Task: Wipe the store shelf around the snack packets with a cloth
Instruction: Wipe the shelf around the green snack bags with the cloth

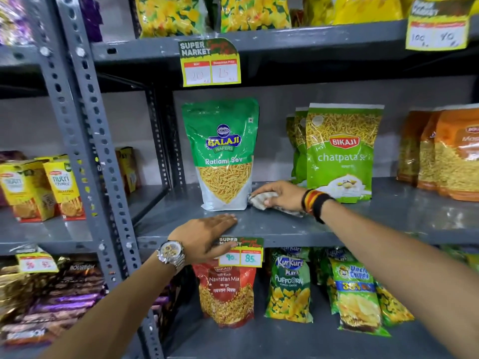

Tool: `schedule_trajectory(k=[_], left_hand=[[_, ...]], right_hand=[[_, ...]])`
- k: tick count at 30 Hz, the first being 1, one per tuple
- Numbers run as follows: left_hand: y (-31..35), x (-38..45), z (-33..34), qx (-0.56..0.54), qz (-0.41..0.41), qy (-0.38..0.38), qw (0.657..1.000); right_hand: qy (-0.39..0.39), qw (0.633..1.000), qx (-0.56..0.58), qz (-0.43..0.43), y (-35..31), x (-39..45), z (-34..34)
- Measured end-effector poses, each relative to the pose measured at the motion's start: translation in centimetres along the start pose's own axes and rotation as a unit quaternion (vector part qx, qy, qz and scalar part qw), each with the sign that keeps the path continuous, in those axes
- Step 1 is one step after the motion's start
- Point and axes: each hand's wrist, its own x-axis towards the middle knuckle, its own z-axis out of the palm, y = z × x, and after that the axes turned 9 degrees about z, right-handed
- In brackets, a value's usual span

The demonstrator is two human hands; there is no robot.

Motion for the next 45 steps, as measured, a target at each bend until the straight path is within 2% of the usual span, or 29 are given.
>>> schedule_trajectory(k=[6,9,10,11,14,17,19,22,24,26,28,30,32,33,34,37,40,43,45], left_hand=[[-0.4,-0.6,-0.1,0.012,-0.011,-0.007,1.0],[-0.2,-0.6,-0.1,0.012,-0.017,-0.01,1.0],[-0.2,-0.6,-0.2,0.014,-0.018,-0.011,1.0],[-0.1,-0.6,-0.3,0.013,-0.018,-0.013,1.0],[0.2,-0.4,-0.6,0.001,-0.018,-0.025,1.0],[0.3,-0.5,-0.8,-0.012,-0.028,-0.033,0.999],[0.4,-0.5,-0.9,-0.012,-0.033,-0.037,0.999],[0.4,-0.4,-1.0,-0.014,-0.037,-0.047,0.998],[0.4,-0.3,-1.1,-0.012,-0.042,-0.05,0.998],[0.4,0.0,-1.1,-0.017,-0.044,-0.058,0.997],[0.7,0.6,-1.2,-0.02,-0.038,-0.067,0.997],[1.0,1.4,-0.9,-0.023,-0.024,-0.079,0.996],[1.1,2.2,-0.4,-0.025,-0.016,-0.09,0.995],[1.0,2.5,-0.2,-0.027,-0.016,-0.094,0.995],[0.9,2.7,-0.1,-0.03,-0.015,-0.098,0.995],[0.7,2.8,0.2,-0.039,-0.012,-0.097,0.995],[0.5,2.7,0.5,-0.053,-0.006,-0.09,0.995],[0.3,2.8,0.8,-0.052,0.012,-0.081,0.995],[0.3,2.7,0.8,-0.043,0.015,-0.08,0.996]], right_hand=[[-0.04,0.996,-0.07,-0.029,0.4,0.3,1.3],[-0.174,0.981,-0.064,-0.052,0.4,-1.9,-1.6],[-0.193,0.979,-0.035,-0.047,0.5,-2.3,-2.8],[-0.177,0.984,-0.012,-0.032,0.7,-2.4,-3.6],[-0.045,0.999,0.02,0.021,2.6,-2.1,-3.5],[0.006,0.999,0.003,0.036,3.9,-2.8,-1.1],[-0.002,1.0,-0.015,0.015,3.1,-5.2,-0.4],[-0.1,0.995,-0.006,-0.009,2.0,-9.7,-1.3],[-0.134,0.991,0.022,-0.019,2.3,-11.5,-3.3],[-0.062,0.996,0.067,-0.007,3.3,-11.1,-4.6],[0.024,0.998,0.049,0.011,4.0,-9.5,-4.2],[-0.02,0.999,-0.002,0.03,4.1,-8.2,-3.0],[-0.075,0.996,0.002,0.037,3.7,-6.5,-2.9],[-0.074,0.996,0.011,0.039,3.2,-5.4,-3.2],[-0.051,0.997,0.03,0.045,2.8,-4.1,-3.4],[0.086,0.992,0.039,0.086,2.2,1.8,-3.3],[0.156,0.98,0.02,0.122,2.0,8.3,-2.1],[0.182,0.972,0.009,0.147,2.3,12.8,-1.5],[0.146,0.975,-0.025,0.166,3.0,14.3,-0.9]])
